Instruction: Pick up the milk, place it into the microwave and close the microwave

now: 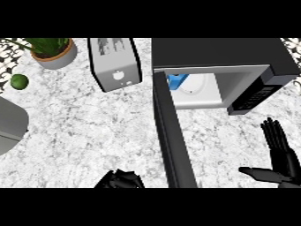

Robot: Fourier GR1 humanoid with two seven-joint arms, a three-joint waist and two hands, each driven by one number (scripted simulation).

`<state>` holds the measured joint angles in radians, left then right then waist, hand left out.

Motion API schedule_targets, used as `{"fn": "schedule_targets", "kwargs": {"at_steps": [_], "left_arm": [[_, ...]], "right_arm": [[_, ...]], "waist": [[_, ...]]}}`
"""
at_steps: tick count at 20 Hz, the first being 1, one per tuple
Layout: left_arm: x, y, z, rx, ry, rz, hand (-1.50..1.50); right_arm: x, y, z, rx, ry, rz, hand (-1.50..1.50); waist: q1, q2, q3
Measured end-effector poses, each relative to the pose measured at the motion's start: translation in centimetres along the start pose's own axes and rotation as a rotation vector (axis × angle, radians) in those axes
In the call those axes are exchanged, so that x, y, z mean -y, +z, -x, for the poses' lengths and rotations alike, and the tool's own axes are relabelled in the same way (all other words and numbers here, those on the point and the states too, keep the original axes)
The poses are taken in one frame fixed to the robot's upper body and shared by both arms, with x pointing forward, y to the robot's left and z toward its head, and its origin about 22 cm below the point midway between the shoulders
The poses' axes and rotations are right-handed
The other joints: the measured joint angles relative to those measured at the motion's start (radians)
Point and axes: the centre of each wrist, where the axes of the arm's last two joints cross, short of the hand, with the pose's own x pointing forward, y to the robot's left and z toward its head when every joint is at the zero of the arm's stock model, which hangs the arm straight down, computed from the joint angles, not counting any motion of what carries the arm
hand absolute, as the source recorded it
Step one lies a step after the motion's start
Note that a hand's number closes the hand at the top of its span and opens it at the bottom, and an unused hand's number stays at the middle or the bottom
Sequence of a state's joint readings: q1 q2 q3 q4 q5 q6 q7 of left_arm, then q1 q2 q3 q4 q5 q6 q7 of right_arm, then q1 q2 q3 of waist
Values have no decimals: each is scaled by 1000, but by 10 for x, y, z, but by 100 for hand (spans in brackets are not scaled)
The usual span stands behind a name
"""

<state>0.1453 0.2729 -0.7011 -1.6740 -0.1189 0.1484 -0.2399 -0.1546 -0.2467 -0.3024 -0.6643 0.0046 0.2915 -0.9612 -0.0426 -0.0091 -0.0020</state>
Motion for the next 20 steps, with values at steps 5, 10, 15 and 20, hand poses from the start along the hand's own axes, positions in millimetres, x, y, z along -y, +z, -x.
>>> {"fn": "schedule_targets", "kwargs": {"at_steps": [5,10,15,20], "left_arm": [[30,-16,5,-26,-2,110,150],[60,-46,9,-14,4,168,150],[83,-69,15,-3,-5,200,150],[92,-90,13,-2,-30,202,150]], "right_arm": [[16,13,-23,37,-17,-1,-150],[32,27,-56,71,-33,-3,-150],[36,37,-86,102,-77,-38,-150],[35,34,-114,135,-114,-104,-150]], "waist": [[0,1,-1],[2,4,-1],[-4,7,-1],[-29,11,-2]]}}
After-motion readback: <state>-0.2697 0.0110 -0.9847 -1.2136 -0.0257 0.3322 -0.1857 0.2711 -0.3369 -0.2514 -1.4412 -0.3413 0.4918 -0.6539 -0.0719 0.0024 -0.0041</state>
